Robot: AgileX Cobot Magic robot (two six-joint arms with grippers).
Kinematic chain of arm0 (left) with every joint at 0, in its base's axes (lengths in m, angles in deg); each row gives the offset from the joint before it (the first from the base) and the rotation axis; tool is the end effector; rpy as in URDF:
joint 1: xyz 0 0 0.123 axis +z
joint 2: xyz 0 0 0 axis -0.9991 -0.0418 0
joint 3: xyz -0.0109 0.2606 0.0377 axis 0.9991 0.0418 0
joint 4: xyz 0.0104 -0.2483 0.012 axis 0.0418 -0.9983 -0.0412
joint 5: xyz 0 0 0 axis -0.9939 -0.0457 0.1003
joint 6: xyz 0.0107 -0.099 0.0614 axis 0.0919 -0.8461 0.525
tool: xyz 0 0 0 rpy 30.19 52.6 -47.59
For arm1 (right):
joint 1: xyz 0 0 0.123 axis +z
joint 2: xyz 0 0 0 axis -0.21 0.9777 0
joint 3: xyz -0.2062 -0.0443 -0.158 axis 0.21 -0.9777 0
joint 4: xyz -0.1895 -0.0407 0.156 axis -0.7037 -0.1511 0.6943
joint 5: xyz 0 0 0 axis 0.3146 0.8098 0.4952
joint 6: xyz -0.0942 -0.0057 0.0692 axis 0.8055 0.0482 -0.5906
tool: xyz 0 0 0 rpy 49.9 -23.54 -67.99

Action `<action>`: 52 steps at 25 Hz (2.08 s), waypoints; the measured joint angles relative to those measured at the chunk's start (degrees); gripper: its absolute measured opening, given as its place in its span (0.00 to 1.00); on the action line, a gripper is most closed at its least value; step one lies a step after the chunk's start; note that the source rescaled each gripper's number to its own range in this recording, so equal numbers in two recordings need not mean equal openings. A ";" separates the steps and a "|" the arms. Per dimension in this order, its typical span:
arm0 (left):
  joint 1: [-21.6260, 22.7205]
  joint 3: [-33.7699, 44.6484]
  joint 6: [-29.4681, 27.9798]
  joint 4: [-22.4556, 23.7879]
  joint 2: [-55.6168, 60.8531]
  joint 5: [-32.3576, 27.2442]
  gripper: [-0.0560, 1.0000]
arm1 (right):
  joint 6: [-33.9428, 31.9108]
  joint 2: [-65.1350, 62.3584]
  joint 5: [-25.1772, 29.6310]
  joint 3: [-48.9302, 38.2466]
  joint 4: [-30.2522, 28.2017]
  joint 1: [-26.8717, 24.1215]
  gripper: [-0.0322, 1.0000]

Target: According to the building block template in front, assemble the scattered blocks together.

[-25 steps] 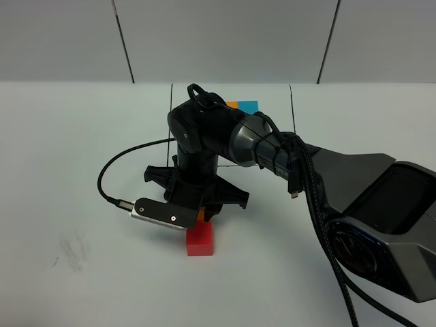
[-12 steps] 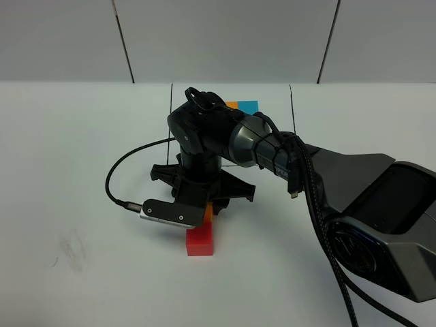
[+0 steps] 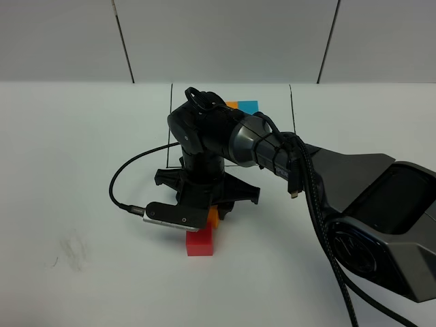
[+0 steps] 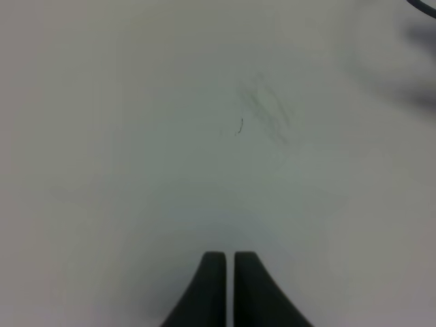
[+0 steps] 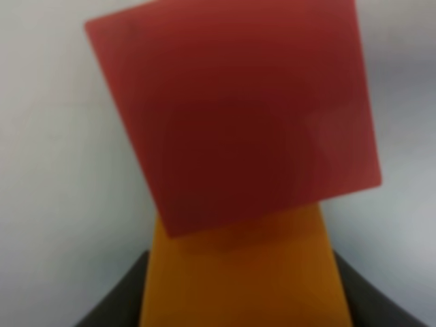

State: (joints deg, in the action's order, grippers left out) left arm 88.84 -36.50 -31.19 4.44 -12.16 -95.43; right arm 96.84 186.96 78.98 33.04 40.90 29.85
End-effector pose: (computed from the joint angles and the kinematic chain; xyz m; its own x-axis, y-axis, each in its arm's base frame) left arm 0.0651 -0.0010 0.2542 -0.6302 -0.0839 -0.7719 -0.0503 0.9965 -0.0672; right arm 0.3586 0.3160 0.0826 0.9496 -0.3067 0.0656 -0.3053 -0.9518 -0.0297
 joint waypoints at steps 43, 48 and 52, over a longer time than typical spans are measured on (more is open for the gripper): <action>0.00 0.00 -0.04 0.00 0.00 0.00 0.06 | -5.61 0.61 0.71 0.00 5.74 0.00 0.94; 0.00 0.00 -0.11 0.00 0.00 0.00 0.06 | -5.56 0.61 0.50 0.00 5.54 0.00 0.99; 0.00 0.00 -0.11 0.00 0.00 0.00 0.06 | -5.66 0.52 -0.85 0.00 3.72 0.00 1.00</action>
State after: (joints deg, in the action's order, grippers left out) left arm 88.84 -36.50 -31.30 4.44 -12.16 -95.43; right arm 91.18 187.47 78.13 33.04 44.62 29.85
